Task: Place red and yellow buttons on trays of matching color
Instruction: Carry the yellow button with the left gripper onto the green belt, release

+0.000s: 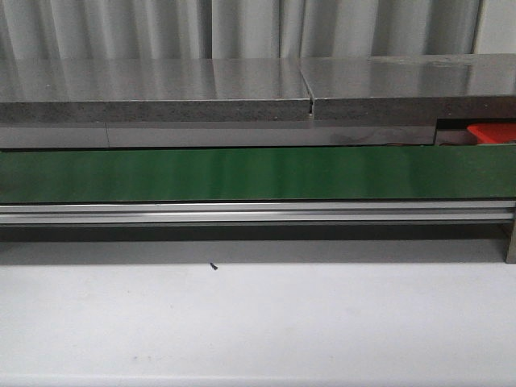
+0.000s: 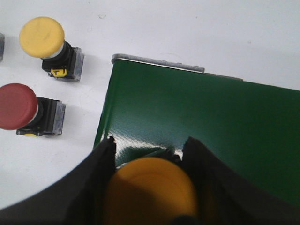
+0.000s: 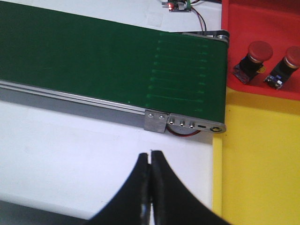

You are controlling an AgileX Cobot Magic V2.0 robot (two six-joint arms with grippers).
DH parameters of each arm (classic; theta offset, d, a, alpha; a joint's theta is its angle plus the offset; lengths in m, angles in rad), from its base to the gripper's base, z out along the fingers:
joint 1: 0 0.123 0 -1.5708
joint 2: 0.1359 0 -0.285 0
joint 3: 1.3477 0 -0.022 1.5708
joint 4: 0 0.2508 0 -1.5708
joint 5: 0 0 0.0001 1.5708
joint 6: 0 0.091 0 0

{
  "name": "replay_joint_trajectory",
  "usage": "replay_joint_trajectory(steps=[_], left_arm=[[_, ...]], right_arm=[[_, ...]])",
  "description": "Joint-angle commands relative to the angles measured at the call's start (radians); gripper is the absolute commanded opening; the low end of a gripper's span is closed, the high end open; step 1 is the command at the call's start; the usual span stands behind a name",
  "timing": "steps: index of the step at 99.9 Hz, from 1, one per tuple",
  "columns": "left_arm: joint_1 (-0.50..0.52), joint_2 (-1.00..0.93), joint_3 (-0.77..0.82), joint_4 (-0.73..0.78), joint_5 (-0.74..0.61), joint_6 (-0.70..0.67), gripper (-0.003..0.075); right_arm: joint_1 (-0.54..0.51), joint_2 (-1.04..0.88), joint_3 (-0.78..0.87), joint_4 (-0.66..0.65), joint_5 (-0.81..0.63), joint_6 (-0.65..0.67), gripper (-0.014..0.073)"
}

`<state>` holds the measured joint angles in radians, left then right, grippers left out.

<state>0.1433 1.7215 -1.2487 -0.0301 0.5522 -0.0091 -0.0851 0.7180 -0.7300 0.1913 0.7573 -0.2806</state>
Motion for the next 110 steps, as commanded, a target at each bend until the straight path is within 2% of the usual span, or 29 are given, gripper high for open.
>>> replay_joint_trajectory(steps=[1,27,36,43,60,67,72,110], left_arm=[[-0.004,-0.03,-0.029,-0.013,-0.054,-0.001,0.0002],[-0.004,-0.025,-0.029,-0.029,-0.054,-0.001,0.0006],[-0.004,-0.025,-0.029,-0.031,-0.048,-0.001,0.0062],[-0.004,-0.025,-0.029,-0.031,-0.041,-0.001,0.0146],[-0.004,-0.025,-0.029,-0.031,-0.025,0.0,0.0449],[-0.004,-0.025,-0.029,-0.038,-0.021,0.0,0.054],[-0.004,-0.028,-0.029,-0.05,-0.019,0.0,0.0575],[-0.004,-0.107,-0.159,-0.065,0.071,0.0,0.059]], right_arm=[[0.002,-0.003,-0.027,0.001,-0.056,-0.01,-0.0067],[0.002,-0.003,-0.027,0.001,-0.056,-0.01,-0.0067],[0.002,-0.003,-0.027,0.001,-0.056,-0.01,-0.0067],[0.002,-0.003,-0.027,0.001,-0.056,-0.01,-0.0067],[0.002,-0.003,-0.027,0.001,-0.056,-0.01,-0.0067],[0.002,-0.003,-0.027,0.001,-0.056,-0.01,-0.0067],[0.002,-0.003,-0.027,0.001,-0.056,-0.01,-0.0067],[0.002,-0.003,-0.027,0.001,-0.056,-0.01,-0.0067]])
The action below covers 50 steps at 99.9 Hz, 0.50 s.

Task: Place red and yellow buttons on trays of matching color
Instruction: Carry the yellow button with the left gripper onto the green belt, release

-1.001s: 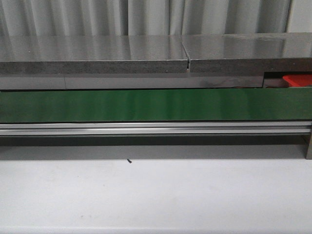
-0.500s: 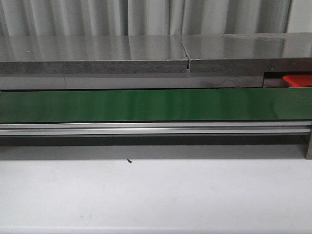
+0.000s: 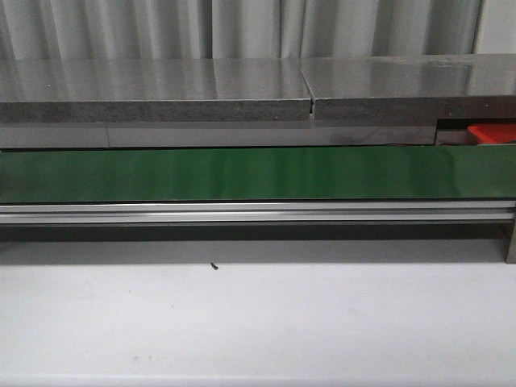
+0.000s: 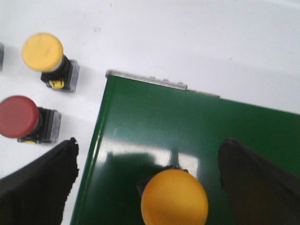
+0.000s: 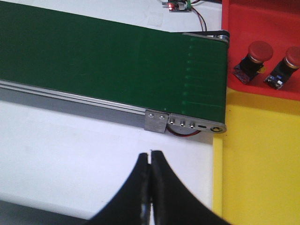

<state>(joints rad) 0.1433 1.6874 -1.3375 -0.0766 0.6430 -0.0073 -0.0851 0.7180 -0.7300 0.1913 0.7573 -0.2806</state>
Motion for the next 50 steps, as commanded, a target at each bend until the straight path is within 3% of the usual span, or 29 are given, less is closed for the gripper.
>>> replay_joint_trajectory(steps=[1,22,50], left_arm=[[-0.004,-0.076,-0.075,-0.022,-0.02,-0.002,0.059],[0.049,-0.109,-0.084,-0.038,-0.034,-0.004,0.059],[0.286,-0.095,-0.084,-0.008,0.012,-0.014,0.059]], right_arm=[[0.002,-0.003,-0.027,0.001,-0.056,-0.01,-0.0067],[0.002,-0.003,-0.027,0.001,-0.056,-0.01,-0.0067],[0.002,-0.003,-0.027,0.001,-0.056,-0.01,-0.0067]])
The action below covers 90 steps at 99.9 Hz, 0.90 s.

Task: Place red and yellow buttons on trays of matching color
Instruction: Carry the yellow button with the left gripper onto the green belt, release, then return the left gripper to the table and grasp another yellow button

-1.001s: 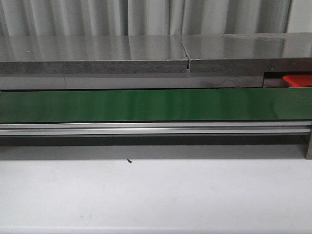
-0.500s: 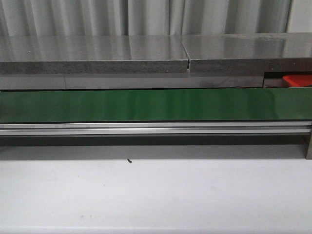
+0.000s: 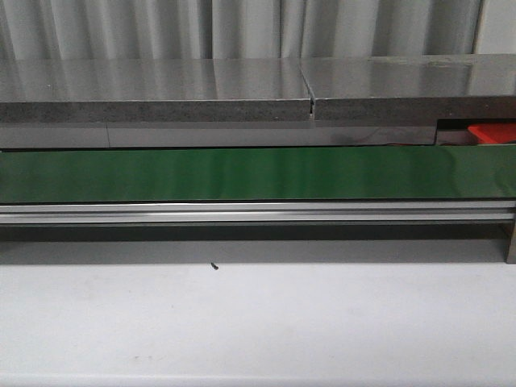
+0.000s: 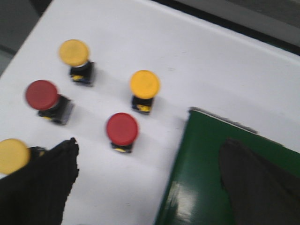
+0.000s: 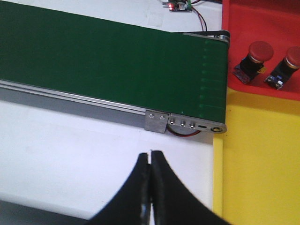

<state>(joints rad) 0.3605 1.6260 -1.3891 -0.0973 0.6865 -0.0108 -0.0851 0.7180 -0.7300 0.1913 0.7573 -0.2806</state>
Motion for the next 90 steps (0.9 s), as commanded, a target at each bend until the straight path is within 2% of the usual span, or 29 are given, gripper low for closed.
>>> replay_joint_trajectory(steps=[1,22,37,60,77,90], left_arm=[[0.08,-0.031,-0.033,0.013,-0.032,-0.011,0.059],[0.18,0.041,-0.031,0.017,-0.031,-0.011,0.059],[0.186,0.106,-0.031,0.082,-0.048,-0.011,0.059],[0.186,0.183,-0.031,0.097,-0.088,-0.013,0.0589],[0.187,0.19,-0.031,0.199,-0.142,-0.101,0.059],[0.197,0.197,-0.031,0.23,-0.173,-0.116,0.059]], right_arm=[[0.002,-0.003,-0.027,0.001,-0.056,-0.01,-0.0067],[0.002,-0.003,-0.027,0.001,-0.056,-0.01,-0.0067],[0.002,-0.003,-0.027,0.001,-0.056,-0.01,-0.0067],[0.002,-0.003,-0.027,0.001,-0.056,-0.01,-0.0067],[0.002,-0.003,-0.027,0.001,-0.056,-0.01,-0.0067],[0.002,-0.003,-0.027,0.001,-0.056,-0.01,-0.0067]])
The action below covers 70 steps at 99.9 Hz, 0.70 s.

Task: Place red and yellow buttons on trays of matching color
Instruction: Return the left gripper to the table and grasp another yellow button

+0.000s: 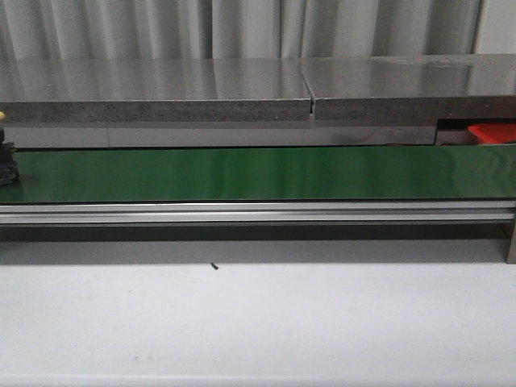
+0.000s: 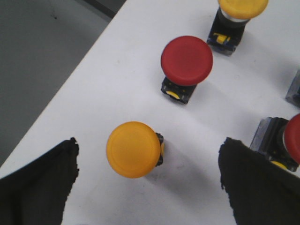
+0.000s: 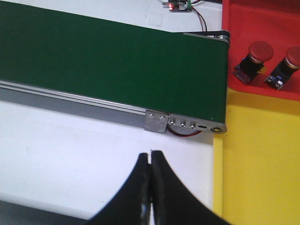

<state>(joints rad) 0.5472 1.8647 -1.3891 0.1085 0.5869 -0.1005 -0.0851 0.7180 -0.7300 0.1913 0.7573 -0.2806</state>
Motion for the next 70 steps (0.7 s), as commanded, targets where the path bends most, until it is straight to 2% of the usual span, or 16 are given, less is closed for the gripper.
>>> replay_joint_trajectory(steps=[1,46,70], left_arm=[[0.011,-0.042,-0.031,0.024,-0.076,-0.026,0.059],[0.046,0.048,-0.033,-0.013,-0.163,-0.028,0.059],[0.046,0.111,-0.087,-0.033,-0.12,-0.028,0.0589]], right_arm=[[0.002,-0.003,-0.027,0.001,-0.056,-0.01,-0.0067],[0.002,-0.003,-0.027,0.001,-0.056,-0.01,-0.0067],[0.002,-0.003,-0.027,0.001,-0.056,-0.01,-0.0067]])
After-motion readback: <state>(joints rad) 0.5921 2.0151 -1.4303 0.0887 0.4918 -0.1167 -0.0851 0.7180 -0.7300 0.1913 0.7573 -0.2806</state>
